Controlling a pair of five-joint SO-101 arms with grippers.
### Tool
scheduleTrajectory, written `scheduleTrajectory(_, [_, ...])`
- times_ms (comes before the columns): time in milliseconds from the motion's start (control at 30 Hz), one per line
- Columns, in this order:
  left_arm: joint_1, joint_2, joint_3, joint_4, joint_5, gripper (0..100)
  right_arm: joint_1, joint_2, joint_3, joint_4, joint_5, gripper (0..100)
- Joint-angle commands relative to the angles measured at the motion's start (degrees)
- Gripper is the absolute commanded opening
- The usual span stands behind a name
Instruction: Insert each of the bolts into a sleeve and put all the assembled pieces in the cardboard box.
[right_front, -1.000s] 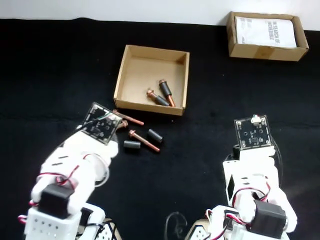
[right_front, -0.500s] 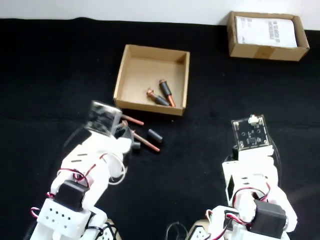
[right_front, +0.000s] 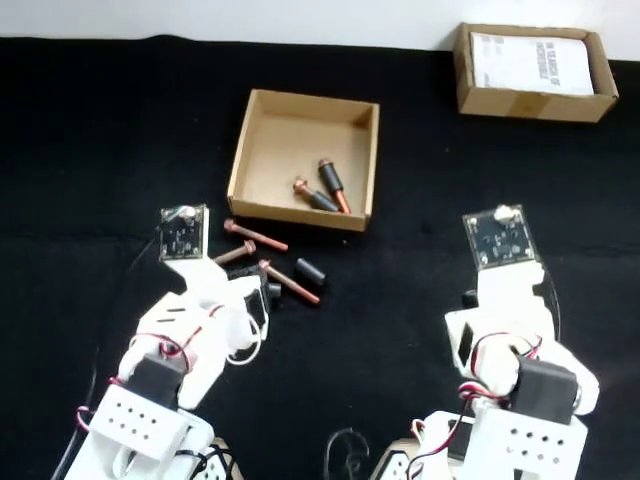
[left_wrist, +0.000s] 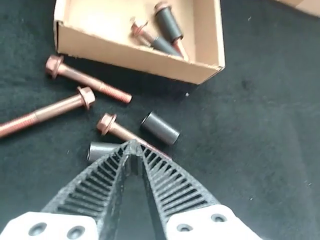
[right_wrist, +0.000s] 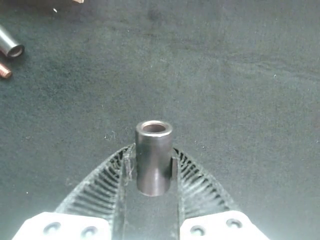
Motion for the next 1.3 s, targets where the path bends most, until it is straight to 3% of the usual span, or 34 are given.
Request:
scheduleTrajectory(0, [-3.1,10.2,-10.9,-0.9,0.5,2,0.7,1.0,-2.9,-0.5,0.3,0.7])
scheduleTrajectory(67, [-4.4,18.5,-19.6,1.3,0.5,2,0.7,0.9,-2.9,-0.5,0.3,0.7])
scheduleTrajectory(300, [-2.3,42.9,-44.1,22.0,0.7,2,0.7,0.9,-2.7,-0.5,0.3,0.7])
scheduleTrajectory(533, [-2.1,58.9,-57.5,32.7,8.6,2,0.7,0.9,-2.7,0.8,0.3,0.7])
scheduleTrajectory(900, [-2.1,75.2,-66.4,33.8,11.3,3,0.7,0.9,-3.1,2.8,0.3,0.7])
scheduleTrajectory(1100, [-2.2,84.6,-70.8,34.1,16.1,21,0.5,0.9,-3.1,4.3,0.3,0.7])
scheduleTrajectory(1267, [-2.2,90.0,-75.3,33.8,17.8,22,0.5,0.8,-3.1,4.4,0.3,0.7])
